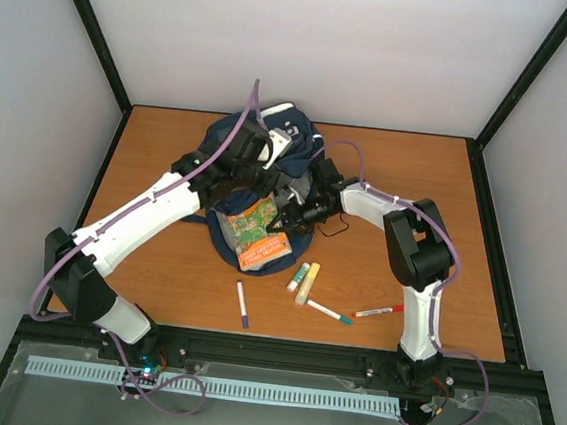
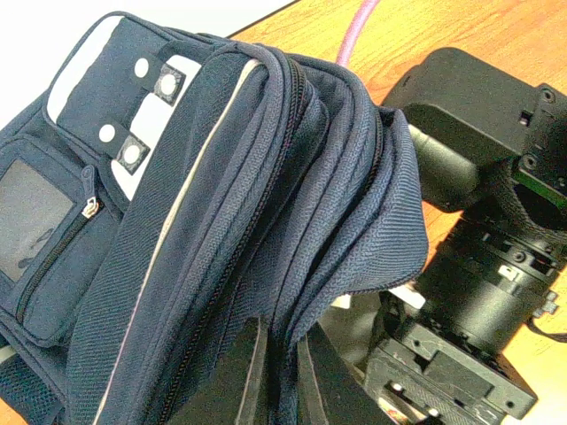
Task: Pack the student bag
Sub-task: Place the book in the student bag.
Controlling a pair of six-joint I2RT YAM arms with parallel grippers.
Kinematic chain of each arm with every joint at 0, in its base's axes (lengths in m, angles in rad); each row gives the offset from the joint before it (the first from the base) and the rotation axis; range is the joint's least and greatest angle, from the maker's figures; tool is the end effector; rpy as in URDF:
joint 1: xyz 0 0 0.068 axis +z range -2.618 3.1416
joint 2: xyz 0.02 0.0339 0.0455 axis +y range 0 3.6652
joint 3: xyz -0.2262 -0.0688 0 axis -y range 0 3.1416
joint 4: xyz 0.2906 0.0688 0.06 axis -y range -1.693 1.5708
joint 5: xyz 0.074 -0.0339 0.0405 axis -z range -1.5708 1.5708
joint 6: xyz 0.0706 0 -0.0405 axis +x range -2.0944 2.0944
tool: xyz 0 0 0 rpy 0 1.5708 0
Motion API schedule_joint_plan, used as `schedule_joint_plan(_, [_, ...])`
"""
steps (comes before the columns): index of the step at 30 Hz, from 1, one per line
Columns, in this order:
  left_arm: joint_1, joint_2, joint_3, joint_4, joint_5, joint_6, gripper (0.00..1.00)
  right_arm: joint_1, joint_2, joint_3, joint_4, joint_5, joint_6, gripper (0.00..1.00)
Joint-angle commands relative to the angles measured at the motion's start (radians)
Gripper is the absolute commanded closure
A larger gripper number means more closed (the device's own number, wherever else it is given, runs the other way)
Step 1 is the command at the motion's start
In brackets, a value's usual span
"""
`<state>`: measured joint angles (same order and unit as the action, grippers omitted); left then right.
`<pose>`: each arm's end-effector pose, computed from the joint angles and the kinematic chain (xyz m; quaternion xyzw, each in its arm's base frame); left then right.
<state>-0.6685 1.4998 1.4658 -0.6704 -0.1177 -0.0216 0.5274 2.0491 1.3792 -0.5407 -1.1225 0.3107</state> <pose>0.3239 -0.2453 0.2959 0.2646 0.8669 -0.0915 0.4124 0.3361 0.2694 0.0830 0.1848 -0.8177 -0.5400 0.0745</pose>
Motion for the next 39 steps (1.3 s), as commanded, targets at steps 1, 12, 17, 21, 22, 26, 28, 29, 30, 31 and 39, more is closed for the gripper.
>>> schedule_joint_plan(1, [0.004,-0.07,0.02,0.09,0.029,0.007,0.98,-0.014,0.038,0.099,0.009,-0.019,-0.035,0.97])
schedule_joint_plan(12, [0.004,-0.071,0.004,0.087,0.017,0.013,0.98,-0.024,-0.004,0.077,-0.078,0.139,-0.161,0.48])
schedule_joint_plan(17, [0.005,-0.074,-0.008,0.093,-0.006,0.021,0.98,-0.023,-0.089,0.027,-0.125,0.224,-0.252,0.38])
schedule_joint_plan(21, [0.004,-0.077,-0.016,0.097,-0.016,0.022,0.98,-0.023,-0.176,0.0,-0.178,0.309,-0.335,0.37])
schedule_joint_plan(22, [0.004,-0.077,-0.02,0.101,-0.018,0.022,0.98,-0.023,-0.199,-0.009,-0.193,0.33,-0.361,0.37])
schedule_joint_plan(26, [0.004,-0.083,-0.021,0.101,-0.016,0.016,0.98,-0.023,-0.303,-0.081,-0.22,0.387,-0.468,0.4])
schedule_joint_plan(28, [0.005,-0.087,-0.02,0.102,-0.01,0.014,0.98,-0.017,-0.332,-0.103,-0.236,0.397,-0.514,0.49])
schedule_joint_plan(29, [0.004,-0.088,-0.02,0.103,-0.009,0.013,0.98,-0.006,-0.348,-0.115,-0.241,0.409,-0.551,0.53])
schedule_joint_plan(30, [0.004,-0.091,-0.02,0.101,-0.009,0.012,0.98,0.01,-0.368,-0.131,-0.241,0.43,-0.592,0.57])
schedule_joint_plan(31, [0.004,-0.091,-0.019,0.101,-0.011,0.012,0.98,0.038,-0.394,-0.157,-0.232,0.474,-0.646,0.6])
schedule_joint_plan(39, [0.005,-0.097,-0.021,0.101,-0.02,0.011,0.98,0.326,-0.543,-0.256,-0.121,0.893,-0.951,0.86])
